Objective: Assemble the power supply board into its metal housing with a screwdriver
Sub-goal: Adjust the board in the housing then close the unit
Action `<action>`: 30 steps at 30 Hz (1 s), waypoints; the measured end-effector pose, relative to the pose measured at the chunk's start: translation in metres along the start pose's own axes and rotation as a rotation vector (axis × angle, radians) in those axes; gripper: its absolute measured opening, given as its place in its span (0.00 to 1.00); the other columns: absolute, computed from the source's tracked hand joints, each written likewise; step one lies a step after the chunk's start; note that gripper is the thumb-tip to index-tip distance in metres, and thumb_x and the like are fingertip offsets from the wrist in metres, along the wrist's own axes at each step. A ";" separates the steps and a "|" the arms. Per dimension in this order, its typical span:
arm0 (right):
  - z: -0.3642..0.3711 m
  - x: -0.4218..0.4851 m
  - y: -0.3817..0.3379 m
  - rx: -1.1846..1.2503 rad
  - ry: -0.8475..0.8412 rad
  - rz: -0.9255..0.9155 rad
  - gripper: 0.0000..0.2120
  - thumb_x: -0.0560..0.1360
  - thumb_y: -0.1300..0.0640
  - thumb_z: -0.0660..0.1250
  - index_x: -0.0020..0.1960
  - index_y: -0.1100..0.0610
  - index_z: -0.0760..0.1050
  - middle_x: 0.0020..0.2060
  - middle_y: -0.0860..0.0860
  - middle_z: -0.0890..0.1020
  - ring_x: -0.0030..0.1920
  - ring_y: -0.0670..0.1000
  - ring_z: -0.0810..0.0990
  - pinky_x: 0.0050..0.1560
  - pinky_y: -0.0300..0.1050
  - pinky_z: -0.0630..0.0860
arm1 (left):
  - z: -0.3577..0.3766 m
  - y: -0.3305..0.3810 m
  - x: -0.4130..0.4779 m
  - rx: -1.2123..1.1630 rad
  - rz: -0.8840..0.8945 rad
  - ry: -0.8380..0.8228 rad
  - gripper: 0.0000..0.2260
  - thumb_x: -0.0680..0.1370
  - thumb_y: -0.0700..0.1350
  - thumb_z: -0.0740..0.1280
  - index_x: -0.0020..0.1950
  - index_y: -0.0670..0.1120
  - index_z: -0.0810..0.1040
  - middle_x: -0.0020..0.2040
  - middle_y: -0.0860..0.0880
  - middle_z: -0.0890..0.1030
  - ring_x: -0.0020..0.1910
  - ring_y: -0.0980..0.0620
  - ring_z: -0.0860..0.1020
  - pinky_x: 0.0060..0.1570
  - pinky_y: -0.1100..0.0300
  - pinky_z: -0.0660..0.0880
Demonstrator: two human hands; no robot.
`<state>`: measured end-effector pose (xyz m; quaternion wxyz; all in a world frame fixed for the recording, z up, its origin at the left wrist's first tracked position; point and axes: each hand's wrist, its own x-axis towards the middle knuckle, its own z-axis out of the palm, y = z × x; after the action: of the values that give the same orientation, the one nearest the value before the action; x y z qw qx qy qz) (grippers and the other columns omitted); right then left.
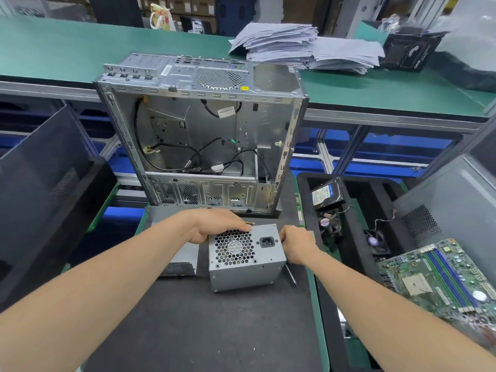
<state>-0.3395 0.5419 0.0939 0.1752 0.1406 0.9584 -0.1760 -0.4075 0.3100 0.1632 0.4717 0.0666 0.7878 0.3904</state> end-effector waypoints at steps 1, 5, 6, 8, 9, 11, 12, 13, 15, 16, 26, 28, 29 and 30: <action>-0.001 0.002 0.000 0.012 -0.017 0.001 0.09 0.76 0.54 0.71 0.53 0.57 0.81 0.54 0.55 0.84 0.56 0.58 0.83 0.45 0.46 0.73 | 0.001 0.001 -0.001 0.000 -0.008 0.008 0.25 0.79 0.59 0.70 0.73 0.52 0.74 0.79 0.53 0.67 0.79 0.46 0.63 0.78 0.39 0.54; -0.027 -0.003 0.003 0.042 0.007 -0.041 0.11 0.74 0.57 0.72 0.53 0.61 0.78 0.50 0.59 0.83 0.49 0.60 0.81 0.49 0.49 0.79 | 0.003 0.004 -0.001 0.001 -0.042 0.018 0.20 0.79 0.59 0.69 0.70 0.55 0.75 0.79 0.55 0.66 0.78 0.50 0.64 0.77 0.44 0.58; -0.039 -0.006 0.003 0.029 0.034 -0.071 0.11 0.74 0.57 0.71 0.52 0.61 0.75 0.48 0.59 0.82 0.48 0.61 0.81 0.48 0.51 0.80 | 0.003 0.005 -0.001 0.000 -0.044 0.020 0.22 0.79 0.59 0.69 0.72 0.55 0.74 0.79 0.55 0.66 0.78 0.50 0.63 0.77 0.45 0.58; -0.066 -0.015 0.002 0.038 0.097 -0.177 0.09 0.74 0.57 0.71 0.47 0.58 0.72 0.42 0.55 0.79 0.42 0.58 0.78 0.41 0.49 0.76 | 0.004 0.005 -0.001 -0.014 -0.049 0.037 0.24 0.79 0.59 0.69 0.73 0.53 0.73 0.77 0.55 0.68 0.77 0.52 0.65 0.76 0.47 0.61; -0.079 -0.021 -0.001 0.061 0.141 -0.247 0.09 0.74 0.57 0.71 0.44 0.56 0.70 0.39 0.53 0.77 0.40 0.56 0.76 0.37 0.47 0.72 | 0.005 0.005 -0.001 -0.028 -0.054 0.043 0.23 0.79 0.59 0.70 0.72 0.52 0.74 0.74 0.55 0.71 0.73 0.56 0.70 0.73 0.50 0.67; -0.103 -0.035 -0.011 0.136 0.265 -0.381 0.10 0.74 0.57 0.71 0.42 0.52 0.69 0.37 0.50 0.76 0.38 0.53 0.74 0.36 0.43 0.69 | 0.005 0.004 0.000 -0.069 -0.055 0.042 0.19 0.79 0.57 0.71 0.67 0.51 0.78 0.64 0.53 0.79 0.49 0.65 0.83 0.46 0.64 0.81; -0.111 -0.042 -0.018 0.192 0.331 -0.441 0.08 0.75 0.57 0.71 0.44 0.51 0.71 0.37 0.49 0.77 0.38 0.52 0.75 0.37 0.43 0.71 | 0.005 0.004 0.000 -0.077 -0.059 0.042 0.16 0.78 0.56 0.71 0.63 0.52 0.80 0.60 0.52 0.81 0.37 0.64 0.82 0.33 0.68 0.78; -0.118 -0.048 -0.025 0.251 0.394 -0.498 0.07 0.75 0.56 0.72 0.48 0.52 0.73 0.38 0.48 0.78 0.40 0.51 0.77 0.40 0.43 0.74 | 0.006 0.004 -0.001 -0.080 -0.066 0.047 0.13 0.78 0.56 0.72 0.59 0.53 0.80 0.60 0.51 0.81 0.35 0.63 0.81 0.29 0.68 0.75; -0.124 -0.060 -0.041 0.366 0.486 -0.580 0.09 0.77 0.54 0.72 0.54 0.52 0.75 0.39 0.46 0.79 0.41 0.48 0.78 0.43 0.40 0.75 | 0.006 0.003 -0.001 -0.087 -0.060 0.081 0.14 0.75 0.57 0.74 0.57 0.53 0.81 0.66 0.51 0.77 0.51 0.59 0.80 0.49 0.61 0.79; -0.124 -0.065 -0.049 0.425 0.496 -0.600 0.10 0.77 0.53 0.72 0.56 0.51 0.75 0.40 0.46 0.80 0.41 0.48 0.80 0.44 0.39 0.75 | 0.006 0.002 -0.001 -0.090 -0.056 0.104 0.16 0.75 0.57 0.75 0.59 0.53 0.81 0.69 0.50 0.75 0.65 0.54 0.75 0.64 0.56 0.75; -0.098 -0.082 -0.079 0.565 0.418 -0.688 0.11 0.79 0.58 0.72 0.58 0.52 0.73 0.42 0.51 0.82 0.42 0.54 0.80 0.50 0.55 0.79 | 0.008 -0.001 -0.006 -0.232 -0.051 0.130 0.13 0.79 0.47 0.72 0.62 0.44 0.83 0.66 0.44 0.81 0.57 0.49 0.73 0.70 0.52 0.69; -0.097 -0.083 -0.079 0.569 0.421 -0.693 0.11 0.79 0.58 0.71 0.58 0.52 0.73 0.42 0.51 0.82 0.42 0.53 0.80 0.50 0.55 0.79 | 0.009 -0.001 -0.006 -0.225 -0.049 0.127 0.11 0.79 0.46 0.72 0.61 0.46 0.83 0.67 0.45 0.81 0.57 0.50 0.75 0.69 0.53 0.70; -0.097 -0.084 -0.079 0.564 0.421 -0.696 0.11 0.79 0.57 0.71 0.59 0.52 0.73 0.42 0.50 0.82 0.42 0.51 0.80 0.50 0.54 0.79 | 0.009 -0.001 -0.006 -0.224 -0.049 0.121 0.09 0.80 0.46 0.72 0.59 0.47 0.84 0.65 0.46 0.81 0.57 0.50 0.76 0.69 0.53 0.70; -0.097 -0.085 -0.079 0.558 0.420 -0.698 0.11 0.79 0.57 0.71 0.59 0.52 0.73 0.42 0.49 0.82 0.42 0.50 0.80 0.50 0.54 0.80 | 0.008 0.000 -0.006 -0.220 -0.047 0.114 0.07 0.80 0.46 0.71 0.58 0.48 0.84 0.64 0.47 0.82 0.56 0.51 0.77 0.67 0.53 0.72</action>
<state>-0.3173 0.4906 0.2341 -0.1353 -0.1148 0.8792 -0.4422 -0.3976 0.3117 0.1649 0.4395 -0.0263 0.7671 0.4665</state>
